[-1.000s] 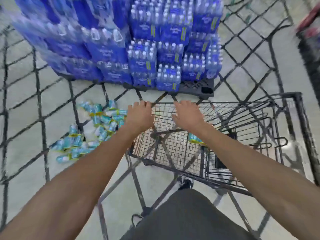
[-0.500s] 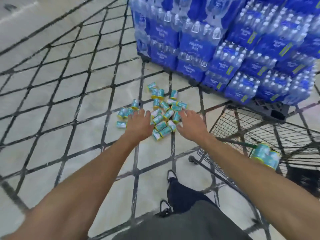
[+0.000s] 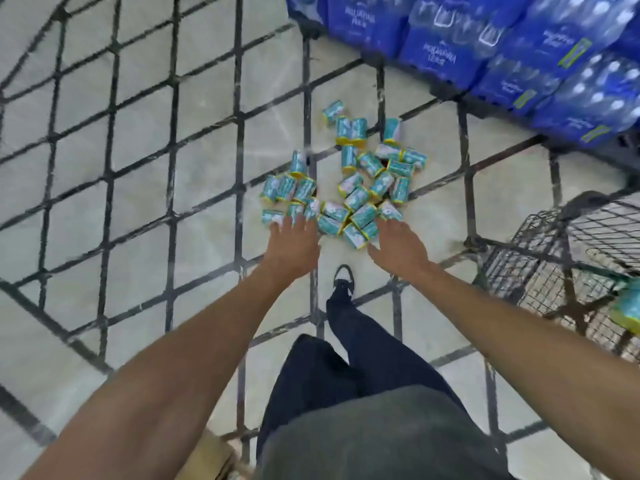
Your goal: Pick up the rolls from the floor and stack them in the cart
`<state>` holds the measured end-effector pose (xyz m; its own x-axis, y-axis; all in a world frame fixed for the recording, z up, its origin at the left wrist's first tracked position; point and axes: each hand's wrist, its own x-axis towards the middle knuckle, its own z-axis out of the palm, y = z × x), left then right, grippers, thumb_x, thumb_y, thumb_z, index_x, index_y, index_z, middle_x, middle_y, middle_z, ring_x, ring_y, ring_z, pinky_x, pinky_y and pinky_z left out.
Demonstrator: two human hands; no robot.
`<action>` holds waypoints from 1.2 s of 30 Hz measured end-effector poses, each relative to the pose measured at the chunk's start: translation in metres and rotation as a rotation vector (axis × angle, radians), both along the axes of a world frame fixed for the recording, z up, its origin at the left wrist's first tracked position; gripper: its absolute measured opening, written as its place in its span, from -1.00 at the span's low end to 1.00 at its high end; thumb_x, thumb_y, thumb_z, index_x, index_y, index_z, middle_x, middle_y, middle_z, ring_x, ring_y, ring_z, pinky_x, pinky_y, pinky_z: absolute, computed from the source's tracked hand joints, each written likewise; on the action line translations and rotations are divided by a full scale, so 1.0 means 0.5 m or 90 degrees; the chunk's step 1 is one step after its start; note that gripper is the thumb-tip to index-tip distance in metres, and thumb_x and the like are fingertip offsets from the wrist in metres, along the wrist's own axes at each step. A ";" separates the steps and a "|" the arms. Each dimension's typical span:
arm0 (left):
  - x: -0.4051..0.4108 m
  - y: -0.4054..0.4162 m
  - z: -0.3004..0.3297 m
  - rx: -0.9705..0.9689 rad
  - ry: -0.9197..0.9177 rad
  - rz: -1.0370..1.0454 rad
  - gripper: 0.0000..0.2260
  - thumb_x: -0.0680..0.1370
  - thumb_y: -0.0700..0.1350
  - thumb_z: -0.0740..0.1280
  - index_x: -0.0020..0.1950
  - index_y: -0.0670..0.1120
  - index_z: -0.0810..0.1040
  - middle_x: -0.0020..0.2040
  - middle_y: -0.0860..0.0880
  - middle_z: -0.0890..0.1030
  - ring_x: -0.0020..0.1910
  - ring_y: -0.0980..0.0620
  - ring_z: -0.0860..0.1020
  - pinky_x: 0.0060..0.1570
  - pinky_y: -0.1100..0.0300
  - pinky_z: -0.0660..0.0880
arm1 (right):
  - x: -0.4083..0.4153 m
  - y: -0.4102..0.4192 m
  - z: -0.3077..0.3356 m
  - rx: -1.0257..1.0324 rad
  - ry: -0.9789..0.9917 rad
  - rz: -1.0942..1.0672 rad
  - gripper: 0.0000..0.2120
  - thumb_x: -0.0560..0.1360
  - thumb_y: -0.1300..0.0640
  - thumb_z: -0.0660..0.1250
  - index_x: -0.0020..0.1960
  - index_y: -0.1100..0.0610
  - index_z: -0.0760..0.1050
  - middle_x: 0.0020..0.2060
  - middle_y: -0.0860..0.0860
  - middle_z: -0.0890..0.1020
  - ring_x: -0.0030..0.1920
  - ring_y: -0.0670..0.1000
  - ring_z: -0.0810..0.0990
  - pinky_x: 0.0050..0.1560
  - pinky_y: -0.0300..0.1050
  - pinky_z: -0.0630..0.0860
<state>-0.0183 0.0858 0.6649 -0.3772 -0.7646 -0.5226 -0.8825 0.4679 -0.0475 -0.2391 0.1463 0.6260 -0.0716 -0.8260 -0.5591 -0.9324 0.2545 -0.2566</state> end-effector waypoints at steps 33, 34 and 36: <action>-0.032 -0.349 -1.433 0.083 -0.047 -0.337 -0.21 0.40 -0.02 0.51 0.51 -0.19 0.20 0.41 -0.24 0.30 0.36 -0.33 0.33 0.34 -0.29 0.29 | 0.136 -0.234 -1.354 0.097 0.121 -0.279 -0.30 0.38 -0.10 0.50 0.37 0.18 0.31 0.31 0.17 0.40 0.32 0.24 0.39 0.22 0.12 0.42; -0.027 -0.339 -1.436 0.072 -0.047 -0.342 -0.20 0.40 -0.01 0.51 0.51 -0.20 0.21 0.41 -0.24 0.30 0.37 -0.32 0.33 0.32 -0.28 0.30 | 0.138 -0.228 -1.361 0.103 0.120 -0.288 -0.27 0.37 -0.13 0.52 0.37 0.18 0.31 0.32 0.17 0.40 0.32 0.24 0.39 0.22 0.13 0.42; -0.020 -0.323 -1.444 0.065 -0.040 -0.351 -0.24 0.41 0.04 0.53 0.46 -0.22 0.27 0.39 -0.22 0.31 0.36 -0.29 0.33 0.30 -0.24 0.32 | 0.139 -0.217 -1.372 0.130 0.108 -0.298 -0.18 0.34 -0.19 0.53 0.41 0.19 0.29 0.35 0.18 0.37 0.34 0.25 0.37 0.23 0.14 0.42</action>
